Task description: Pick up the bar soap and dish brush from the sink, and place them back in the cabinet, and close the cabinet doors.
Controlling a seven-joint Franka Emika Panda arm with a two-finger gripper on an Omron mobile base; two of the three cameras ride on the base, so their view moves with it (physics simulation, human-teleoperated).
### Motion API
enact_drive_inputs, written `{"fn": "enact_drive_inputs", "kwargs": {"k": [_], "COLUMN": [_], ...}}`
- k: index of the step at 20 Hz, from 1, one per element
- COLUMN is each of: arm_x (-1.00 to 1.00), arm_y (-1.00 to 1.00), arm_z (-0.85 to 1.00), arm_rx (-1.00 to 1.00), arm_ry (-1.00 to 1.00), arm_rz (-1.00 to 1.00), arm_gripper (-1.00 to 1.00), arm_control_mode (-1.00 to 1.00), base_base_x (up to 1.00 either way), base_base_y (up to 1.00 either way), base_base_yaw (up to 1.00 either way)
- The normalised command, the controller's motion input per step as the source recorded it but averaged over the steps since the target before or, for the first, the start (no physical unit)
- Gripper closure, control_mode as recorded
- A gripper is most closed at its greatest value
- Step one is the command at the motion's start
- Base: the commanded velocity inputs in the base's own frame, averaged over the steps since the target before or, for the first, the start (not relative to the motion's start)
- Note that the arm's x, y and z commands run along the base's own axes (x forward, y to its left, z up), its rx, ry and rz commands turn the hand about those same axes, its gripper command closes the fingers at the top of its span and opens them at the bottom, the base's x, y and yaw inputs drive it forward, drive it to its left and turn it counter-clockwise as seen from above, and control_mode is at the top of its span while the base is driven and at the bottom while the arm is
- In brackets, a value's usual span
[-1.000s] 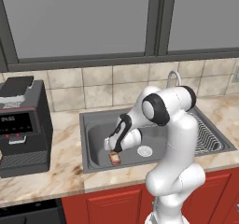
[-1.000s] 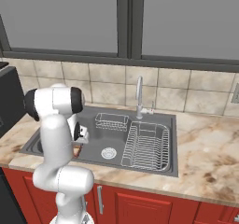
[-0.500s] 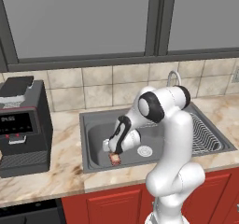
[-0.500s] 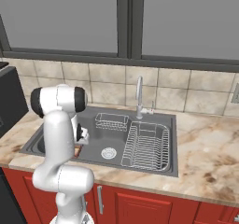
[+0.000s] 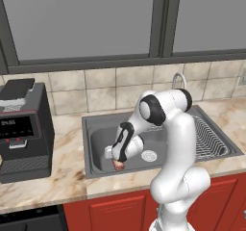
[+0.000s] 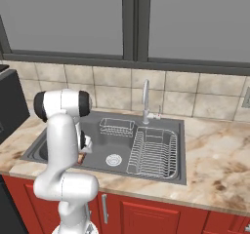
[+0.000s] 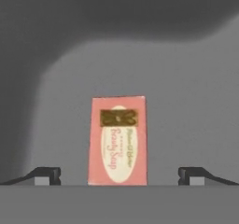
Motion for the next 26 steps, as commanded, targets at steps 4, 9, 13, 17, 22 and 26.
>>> {"fn": "enact_drive_inputs", "kwargs": {"k": [4,9,13,17,22,26], "arm_x": [0.00,0.00,0.00,0.00,0.01,0.06], "arm_y": [0.00,0.00,0.00,0.00,0.00,0.00], "arm_z": [-0.09,-0.14,-0.18,-0.23,-0.22,-0.19], "arm_rx": [0.00,0.00,0.00,0.00,0.00,0.00], "arm_ry": [0.00,0.00,0.00,-0.01,-0.01,-0.01], "arm_rz": [0.00,0.00,0.00,0.00,0.00,0.00], "arm_gripper": [-1.00,-1.00,-1.00,-1.00,-1.00,-1.00], "arm_control_mode": [-1.00,-1.00,-1.00,-1.00,-1.00,-1.00], "base_base_x": [0.00,0.00,0.00,0.00,0.00,0.00], "base_base_y": [0.00,0.00,0.00,0.00,0.00,0.00], "base_base_yaw": [0.00,0.00,0.00,0.00,0.00,0.00]}}
